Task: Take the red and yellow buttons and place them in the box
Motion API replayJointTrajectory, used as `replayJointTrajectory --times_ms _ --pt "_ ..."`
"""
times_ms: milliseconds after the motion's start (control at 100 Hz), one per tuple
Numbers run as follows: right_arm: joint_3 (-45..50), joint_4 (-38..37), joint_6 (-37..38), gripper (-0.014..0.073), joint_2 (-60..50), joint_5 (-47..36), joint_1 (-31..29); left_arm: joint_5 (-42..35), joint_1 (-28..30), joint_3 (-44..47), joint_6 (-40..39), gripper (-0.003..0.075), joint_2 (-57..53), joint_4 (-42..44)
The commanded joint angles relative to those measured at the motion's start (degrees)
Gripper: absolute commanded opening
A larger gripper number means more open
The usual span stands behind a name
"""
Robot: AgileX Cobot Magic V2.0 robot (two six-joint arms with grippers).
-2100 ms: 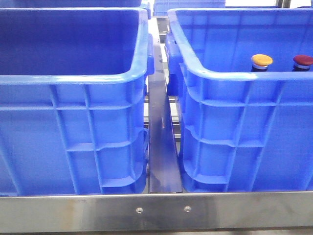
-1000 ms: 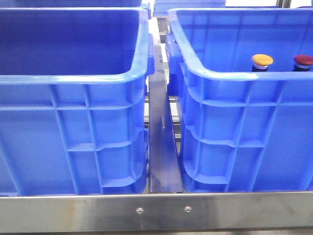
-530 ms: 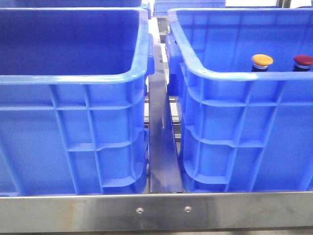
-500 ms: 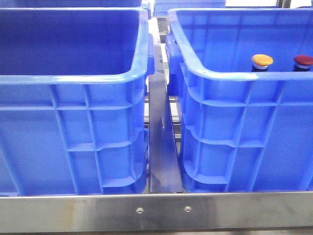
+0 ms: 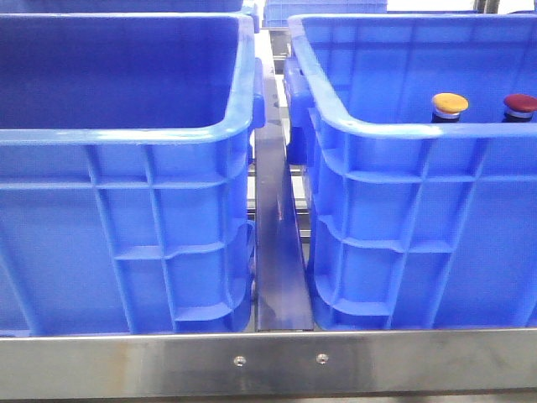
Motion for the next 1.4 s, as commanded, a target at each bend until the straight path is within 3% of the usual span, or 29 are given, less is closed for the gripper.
replayJointTrajectory --times_ms 0,370,480,600,790,920,1050,1220,1390 --pt "-1.39 0.87 -0.17 -0.0102 0.64 -2.06 0.07 -4.51 0.11 1.24 0.05 -0.002 -1.73 -0.42" --pt "-1.39 0.87 -0.17 -0.0102 0.64 -2.78 0.07 -4.51 0.11 1.24 0.05 -0.002 -1.73 -0.42" --pt "-1.39 -2.16 1.33 -0.0102 0.64 -7.58 0.07 -4.51 0.11 1.24 0.05 -0.002 -1.73 -0.42" --pt "-1.21 -17.77 17.24 -0.0102 0.64 -14.19 -0.13 -4.51 0.11 1.24 0.05 -0.002 -1.73 -0.42" --pt "1.39 -53.77 58.33 -0.0102 0.64 -18.7 -2.82 -4.51 0.11 1.24 0.05 -0.002 -1.73 -0.42" --pt "4.24 -70.36 73.16 -0.0102 0.64 -19.02 -4.59 -4.51 0.11 1.24 0.05 -0.002 -1.73 -0.42" --pt "7.19 -72.38 76.0 -0.0102 0.64 -19.8 -4.59 -4.51 0.11 1.24 0.05 -0.002 -1.73 -0.42" --pt "13.86 -70.89 76.82 -0.0102 -0.74 -26.64 -5.07 -4.51 0.11 1.24 0.05 -0.002 -1.73 -0.42" --pt "17.5 -69.93 76.75 -0.0102 -8.52 -21.05 -6.2 -4.51 0.11 1.24 0.05 -0.002 -1.73 -0.42"
